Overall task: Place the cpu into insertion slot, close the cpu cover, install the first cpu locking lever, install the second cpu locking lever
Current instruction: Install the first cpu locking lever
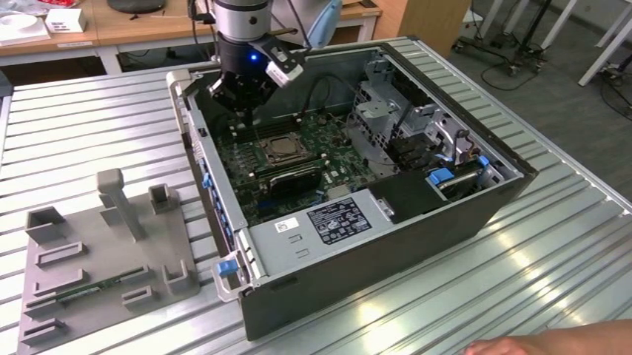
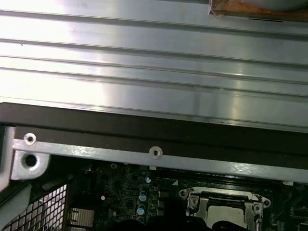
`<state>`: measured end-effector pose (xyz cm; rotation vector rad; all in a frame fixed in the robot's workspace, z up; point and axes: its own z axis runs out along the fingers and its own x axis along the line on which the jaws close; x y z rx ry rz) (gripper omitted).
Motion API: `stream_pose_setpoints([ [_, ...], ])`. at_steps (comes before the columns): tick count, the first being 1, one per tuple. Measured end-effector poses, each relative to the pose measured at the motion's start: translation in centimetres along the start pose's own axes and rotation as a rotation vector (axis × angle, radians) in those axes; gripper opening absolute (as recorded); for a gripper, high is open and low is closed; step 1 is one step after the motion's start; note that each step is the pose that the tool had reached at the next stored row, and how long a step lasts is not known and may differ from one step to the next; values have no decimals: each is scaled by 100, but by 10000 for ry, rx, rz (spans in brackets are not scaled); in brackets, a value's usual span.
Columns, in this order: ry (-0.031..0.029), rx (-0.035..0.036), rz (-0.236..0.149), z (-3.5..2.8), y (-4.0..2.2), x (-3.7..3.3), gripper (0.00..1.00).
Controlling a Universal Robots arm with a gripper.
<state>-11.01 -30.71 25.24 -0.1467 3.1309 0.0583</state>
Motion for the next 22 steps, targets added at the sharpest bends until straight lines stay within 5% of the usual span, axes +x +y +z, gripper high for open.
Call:
stream_pose_setpoints([
  [12, -1, -3, 18, 8, -28, -291, 11],
  [22, 0, -3, 18, 32, -32, -333, 11],
])
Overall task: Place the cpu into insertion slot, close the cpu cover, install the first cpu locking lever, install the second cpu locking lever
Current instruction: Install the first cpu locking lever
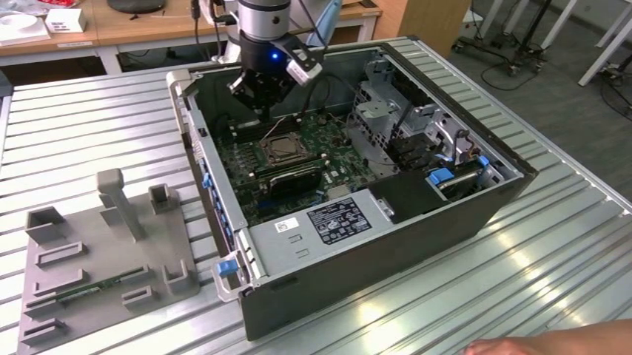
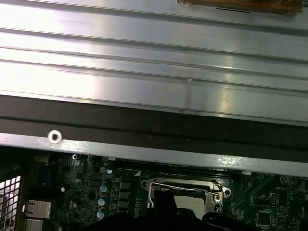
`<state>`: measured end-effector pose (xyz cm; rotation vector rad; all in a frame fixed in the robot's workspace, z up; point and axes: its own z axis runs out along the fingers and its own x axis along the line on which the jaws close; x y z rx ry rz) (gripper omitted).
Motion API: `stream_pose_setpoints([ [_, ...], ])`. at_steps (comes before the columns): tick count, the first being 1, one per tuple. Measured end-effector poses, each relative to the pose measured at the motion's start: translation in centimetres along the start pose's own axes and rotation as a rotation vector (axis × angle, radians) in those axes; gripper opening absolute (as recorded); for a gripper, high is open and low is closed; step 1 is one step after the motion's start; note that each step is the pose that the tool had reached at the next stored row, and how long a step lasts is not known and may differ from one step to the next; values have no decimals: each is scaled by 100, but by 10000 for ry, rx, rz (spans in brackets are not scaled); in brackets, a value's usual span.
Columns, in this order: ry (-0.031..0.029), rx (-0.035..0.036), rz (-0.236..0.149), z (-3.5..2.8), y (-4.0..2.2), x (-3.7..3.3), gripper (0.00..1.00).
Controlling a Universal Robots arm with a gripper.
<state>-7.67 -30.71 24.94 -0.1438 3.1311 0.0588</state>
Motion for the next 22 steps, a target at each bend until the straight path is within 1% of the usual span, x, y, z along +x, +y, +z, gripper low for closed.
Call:
stream_pose_setpoints([
  [2, 1, 0, 2, 14, -6, -56, 11],
  [4, 0, -1, 0, 28, -10, -95, 11],
  [6, 0, -21, 0, 45, -9, -99, 11],
  [8, -5, -80, -5, 66, -7, -99, 11],
  [10, -9, -113, -6, 88, -4, -102, 11],
  [17, -9, -131, -5, 142, 16, -137, 11],
  [22, -8, -132, -6, 162, 53, -157, 11],
])
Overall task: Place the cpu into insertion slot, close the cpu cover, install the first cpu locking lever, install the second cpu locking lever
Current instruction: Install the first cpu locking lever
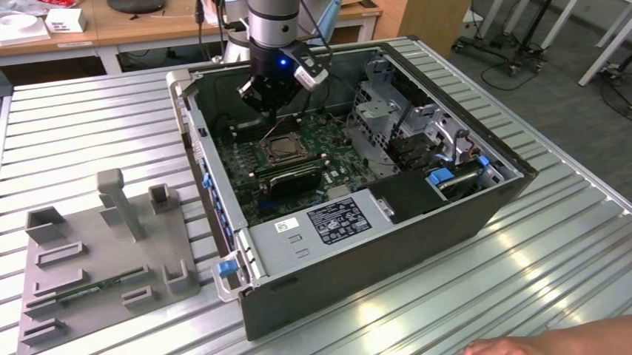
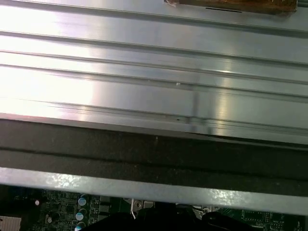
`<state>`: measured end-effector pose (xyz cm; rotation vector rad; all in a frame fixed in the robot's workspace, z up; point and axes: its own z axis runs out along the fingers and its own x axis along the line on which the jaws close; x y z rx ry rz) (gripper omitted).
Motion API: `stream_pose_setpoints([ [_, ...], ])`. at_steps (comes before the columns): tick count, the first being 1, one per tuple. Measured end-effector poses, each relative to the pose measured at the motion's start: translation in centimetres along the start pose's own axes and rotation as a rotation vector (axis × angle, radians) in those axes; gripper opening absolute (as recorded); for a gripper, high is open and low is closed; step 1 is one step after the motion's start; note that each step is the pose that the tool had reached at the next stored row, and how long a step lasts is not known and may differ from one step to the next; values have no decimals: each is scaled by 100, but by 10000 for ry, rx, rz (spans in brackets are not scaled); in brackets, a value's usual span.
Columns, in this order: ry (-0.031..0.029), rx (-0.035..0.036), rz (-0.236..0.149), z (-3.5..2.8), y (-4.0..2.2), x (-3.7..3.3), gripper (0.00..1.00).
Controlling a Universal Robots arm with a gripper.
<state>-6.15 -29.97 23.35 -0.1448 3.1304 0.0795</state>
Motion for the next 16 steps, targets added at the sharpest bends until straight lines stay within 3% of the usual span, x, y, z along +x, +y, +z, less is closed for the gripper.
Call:
stream_pose_setpoints([
  [7, 1, 0, -1, 34, 7, -49, 11],
  [16, -2, -25, 0, 44, 11, -52, 11],
])
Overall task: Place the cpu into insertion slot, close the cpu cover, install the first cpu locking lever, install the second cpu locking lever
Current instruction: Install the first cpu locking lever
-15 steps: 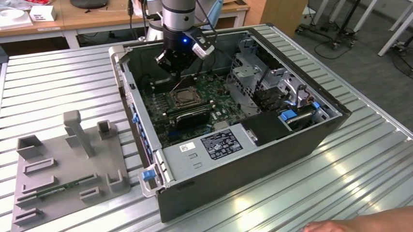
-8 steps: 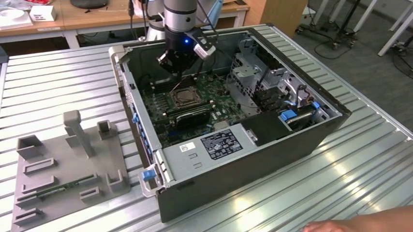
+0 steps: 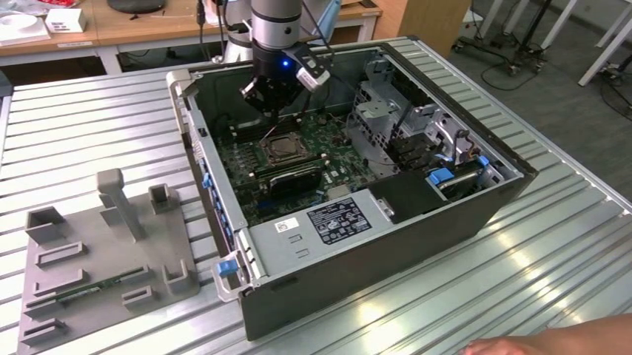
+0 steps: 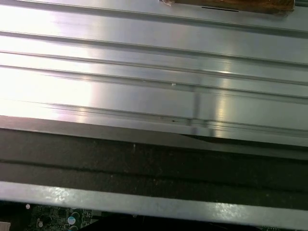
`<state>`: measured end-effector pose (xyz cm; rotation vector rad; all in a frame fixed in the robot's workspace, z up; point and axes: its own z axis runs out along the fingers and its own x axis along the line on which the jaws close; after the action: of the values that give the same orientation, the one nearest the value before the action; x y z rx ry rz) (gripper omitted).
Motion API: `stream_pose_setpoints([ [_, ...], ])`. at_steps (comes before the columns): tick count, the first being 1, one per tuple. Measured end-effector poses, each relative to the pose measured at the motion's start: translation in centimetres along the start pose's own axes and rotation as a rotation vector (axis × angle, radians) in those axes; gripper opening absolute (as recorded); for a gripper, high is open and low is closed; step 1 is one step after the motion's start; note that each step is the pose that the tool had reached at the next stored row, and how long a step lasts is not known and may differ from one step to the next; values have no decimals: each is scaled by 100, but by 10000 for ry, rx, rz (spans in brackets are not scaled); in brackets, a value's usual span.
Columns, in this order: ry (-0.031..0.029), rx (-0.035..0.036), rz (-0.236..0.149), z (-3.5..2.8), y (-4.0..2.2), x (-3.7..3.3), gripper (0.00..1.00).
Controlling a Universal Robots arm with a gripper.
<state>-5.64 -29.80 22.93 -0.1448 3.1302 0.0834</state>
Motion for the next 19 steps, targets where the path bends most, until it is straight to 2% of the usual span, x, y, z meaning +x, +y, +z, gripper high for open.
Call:
stream_pose_setpoints([
  [10, 0, -13, 0, 73, -4, -7, 11],
  [19, -1, -14, 0, 122, -17, -122, 11],
])
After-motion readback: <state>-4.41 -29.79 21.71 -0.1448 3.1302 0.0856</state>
